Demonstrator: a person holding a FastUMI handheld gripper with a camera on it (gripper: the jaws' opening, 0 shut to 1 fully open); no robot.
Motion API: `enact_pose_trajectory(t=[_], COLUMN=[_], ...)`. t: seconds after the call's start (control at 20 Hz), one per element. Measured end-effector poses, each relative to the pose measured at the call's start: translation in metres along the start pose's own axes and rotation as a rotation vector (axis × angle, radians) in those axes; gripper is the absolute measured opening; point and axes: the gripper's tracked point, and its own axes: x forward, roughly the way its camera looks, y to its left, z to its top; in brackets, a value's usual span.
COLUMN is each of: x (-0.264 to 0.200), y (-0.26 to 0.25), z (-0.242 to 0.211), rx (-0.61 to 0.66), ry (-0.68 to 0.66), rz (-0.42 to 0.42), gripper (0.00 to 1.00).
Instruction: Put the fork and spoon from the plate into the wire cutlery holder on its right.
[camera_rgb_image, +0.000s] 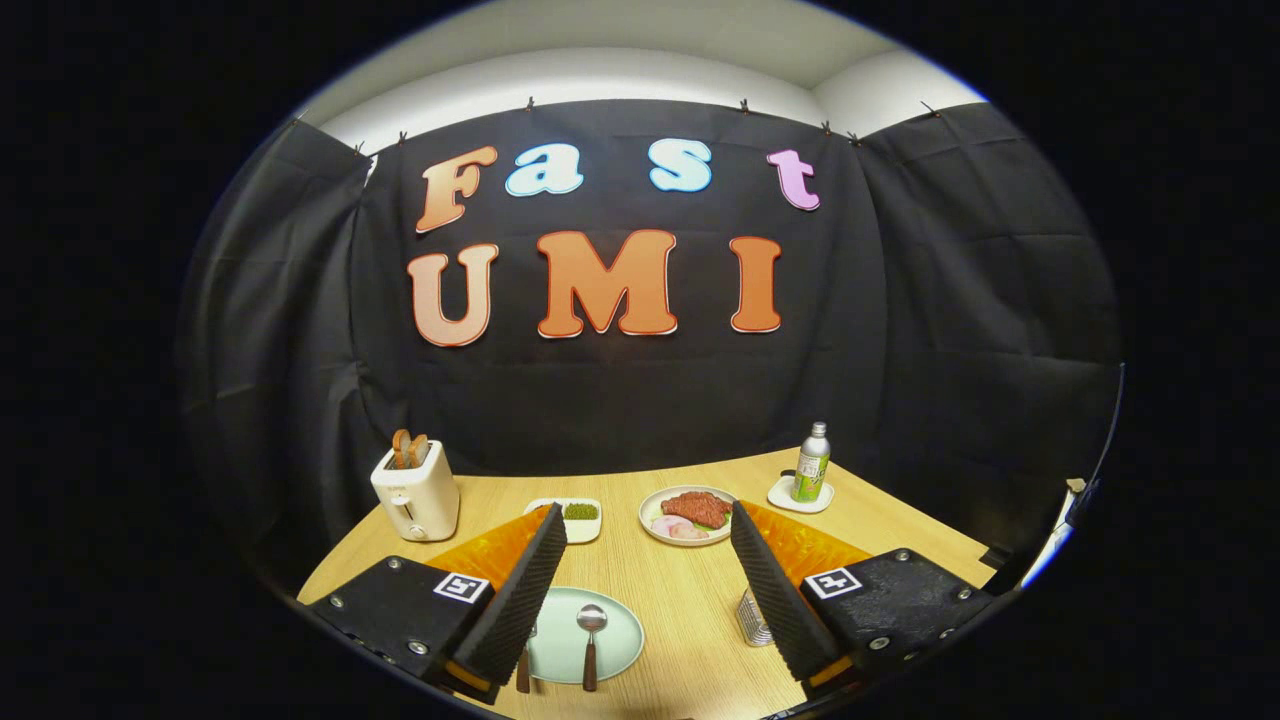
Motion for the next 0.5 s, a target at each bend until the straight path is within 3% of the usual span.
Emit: enact_pose_trajectory(t=[0.5], x=[0.02], y=[0.046], z=[-0.08], rx=[-0.08], ry=[0.11], rz=[0.081], gripper=[0.99])
